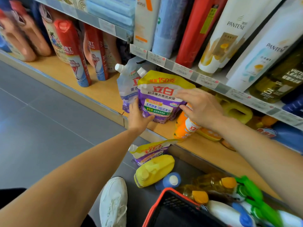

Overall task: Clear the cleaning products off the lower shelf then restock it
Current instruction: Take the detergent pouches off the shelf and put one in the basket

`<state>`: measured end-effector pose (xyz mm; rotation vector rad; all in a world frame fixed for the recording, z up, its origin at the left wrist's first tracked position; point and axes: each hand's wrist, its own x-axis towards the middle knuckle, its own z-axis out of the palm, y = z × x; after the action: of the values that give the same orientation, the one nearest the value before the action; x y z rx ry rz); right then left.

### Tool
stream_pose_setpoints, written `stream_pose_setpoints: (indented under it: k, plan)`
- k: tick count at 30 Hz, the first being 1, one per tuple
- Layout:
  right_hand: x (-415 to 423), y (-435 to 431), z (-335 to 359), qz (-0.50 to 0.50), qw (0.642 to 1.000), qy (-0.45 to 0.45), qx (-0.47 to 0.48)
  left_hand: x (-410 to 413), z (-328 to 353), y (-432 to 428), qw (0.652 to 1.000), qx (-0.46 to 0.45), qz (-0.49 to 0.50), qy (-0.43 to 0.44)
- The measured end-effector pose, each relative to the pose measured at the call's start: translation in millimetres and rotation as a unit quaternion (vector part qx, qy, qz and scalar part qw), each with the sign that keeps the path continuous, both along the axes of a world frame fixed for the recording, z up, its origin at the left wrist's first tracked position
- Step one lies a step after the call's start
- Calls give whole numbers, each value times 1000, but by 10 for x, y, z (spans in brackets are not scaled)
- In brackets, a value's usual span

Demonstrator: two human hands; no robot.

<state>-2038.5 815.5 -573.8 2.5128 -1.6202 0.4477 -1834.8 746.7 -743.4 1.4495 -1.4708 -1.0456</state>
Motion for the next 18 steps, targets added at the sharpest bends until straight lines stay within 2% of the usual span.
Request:
stream_pose_setpoints:
  k: [2, 5, 8, 11, 13, 16, 18]
  plan:
    - [-123, 142, -30, -56, 998, -13, -24, -84, -75, 40, 999, 35, 33, -19]
    - [-245, 345, -149, -136, 989, -48, 34, -256, -115, 13, 997, 65, 31, 35]
    - [-276, 427, -286, -155, 980, -95, 86, -475, -135, -28, 992, 81, 79, 54]
    - [-291, 396, -340, -165, 976, -110, 92, -624, -176, -112, 991, 72, 100, 50]
    - [-290, 374, -354, -176, 974, -112, 84, -644, -185, -170, 994, 67, 59, 62]
    - [-257, 357, -390, -185, 975, -114, 56, -545, -176, -229, 991, 81, -55, 89]
    - [-231, 355, -419, -190, 974, -117, 42, -387, -161, -246, 987, 99, -85, 90]
